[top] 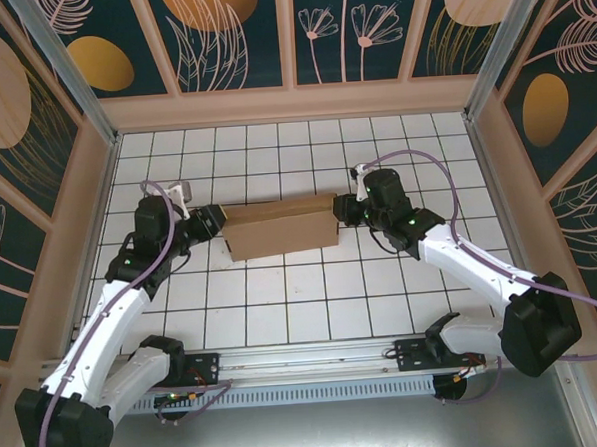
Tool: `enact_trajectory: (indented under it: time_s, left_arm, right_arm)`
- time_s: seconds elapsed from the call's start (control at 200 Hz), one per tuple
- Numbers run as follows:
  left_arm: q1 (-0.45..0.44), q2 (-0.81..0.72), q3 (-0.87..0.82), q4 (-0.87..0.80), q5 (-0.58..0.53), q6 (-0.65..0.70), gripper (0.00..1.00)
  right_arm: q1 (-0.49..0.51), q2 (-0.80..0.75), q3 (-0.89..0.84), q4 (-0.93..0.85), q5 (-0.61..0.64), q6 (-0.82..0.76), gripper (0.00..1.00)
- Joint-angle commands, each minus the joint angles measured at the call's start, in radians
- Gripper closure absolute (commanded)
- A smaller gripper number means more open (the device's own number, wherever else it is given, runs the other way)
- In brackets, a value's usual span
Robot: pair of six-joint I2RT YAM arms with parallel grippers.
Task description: Fold the paper box
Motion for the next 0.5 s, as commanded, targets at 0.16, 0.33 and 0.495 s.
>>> enact_trajectory:
  time_s: [0.16,0.33,0.495]
  left_arm:
    - [0.003,0.015,-0.226,0.147,-0.015,-0.129,0.65]
    - [0.002,-0.002,-0.274,0.165,-0.030,-0.152,0.70]
    - [0.001,-0.015,-0.260,0.144,-0.007,-0.137,0.78]
  right_arm:
    - [0.008,0.001,-0.079,-0.024,0.019,0.013,0.72]
    - [0.008,0.002,-0.115,-0.020,0.009,0.017,0.73]
    - [0.013,-0.050,-0.132,0.018,-0.030,0.011,0.78]
